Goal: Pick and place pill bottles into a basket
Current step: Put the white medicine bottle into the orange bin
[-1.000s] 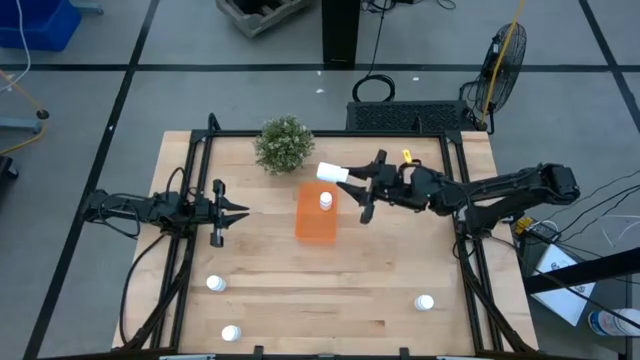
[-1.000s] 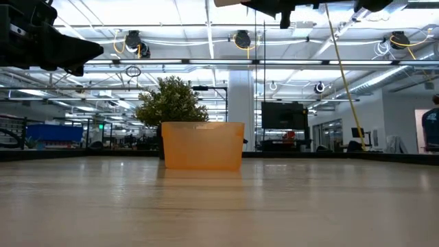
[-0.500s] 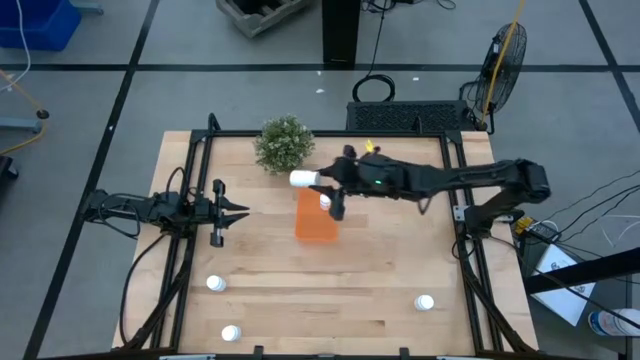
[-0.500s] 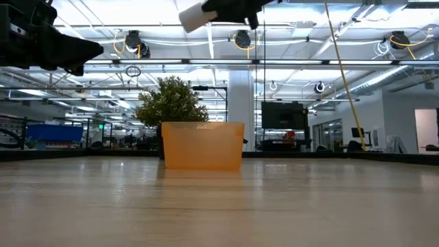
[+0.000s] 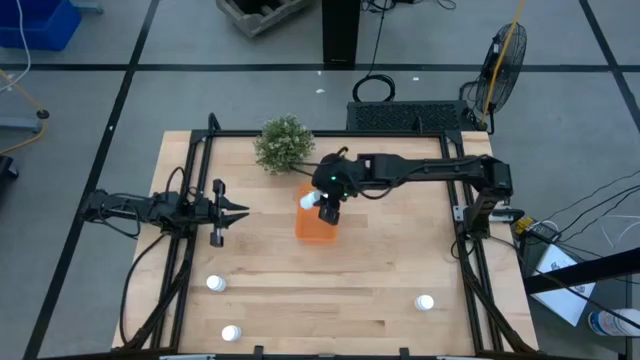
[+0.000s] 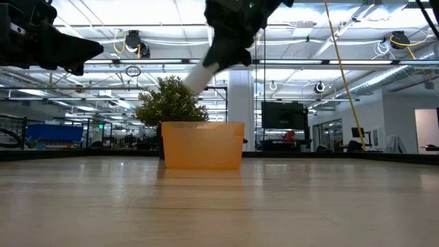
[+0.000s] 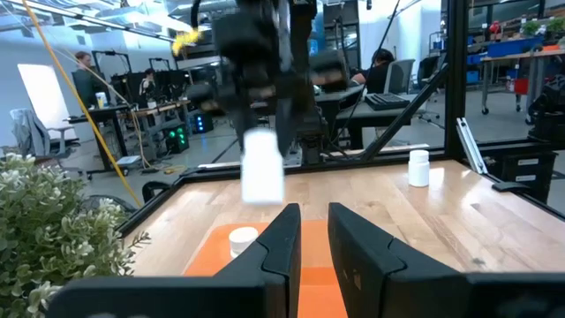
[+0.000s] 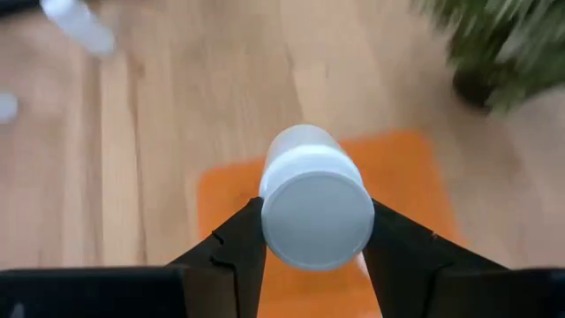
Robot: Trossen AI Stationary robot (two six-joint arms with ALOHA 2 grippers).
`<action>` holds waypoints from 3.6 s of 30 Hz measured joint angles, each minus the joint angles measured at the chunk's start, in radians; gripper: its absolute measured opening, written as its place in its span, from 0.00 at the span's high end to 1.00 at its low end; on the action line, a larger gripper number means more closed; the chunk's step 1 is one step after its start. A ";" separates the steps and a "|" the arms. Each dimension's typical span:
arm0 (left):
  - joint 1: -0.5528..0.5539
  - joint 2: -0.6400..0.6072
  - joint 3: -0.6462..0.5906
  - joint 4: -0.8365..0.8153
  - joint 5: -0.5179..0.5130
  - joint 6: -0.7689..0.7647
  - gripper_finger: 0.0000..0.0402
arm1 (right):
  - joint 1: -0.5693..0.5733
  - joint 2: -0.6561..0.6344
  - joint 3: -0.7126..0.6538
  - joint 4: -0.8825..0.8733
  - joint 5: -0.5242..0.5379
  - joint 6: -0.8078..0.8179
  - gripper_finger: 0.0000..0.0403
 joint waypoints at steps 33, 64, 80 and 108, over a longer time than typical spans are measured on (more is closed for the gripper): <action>0.000 0.000 0.000 0.000 0.000 0.000 0.83 | -0.004 0.201 0.001 -0.158 -0.130 -0.007 0.60; 0.000 0.000 0.000 0.000 0.000 0.000 0.83 | 0.018 0.199 0.000 -0.133 -0.097 -0.092 0.52; 0.000 0.000 0.000 0.000 0.000 0.000 0.83 | 0.129 0.086 -0.002 -0.336 -0.103 0.016 0.56; 0.000 0.000 0.000 0.000 0.000 0.000 0.83 | 0.717 -0.010 -0.139 -0.424 0.129 1.052 0.40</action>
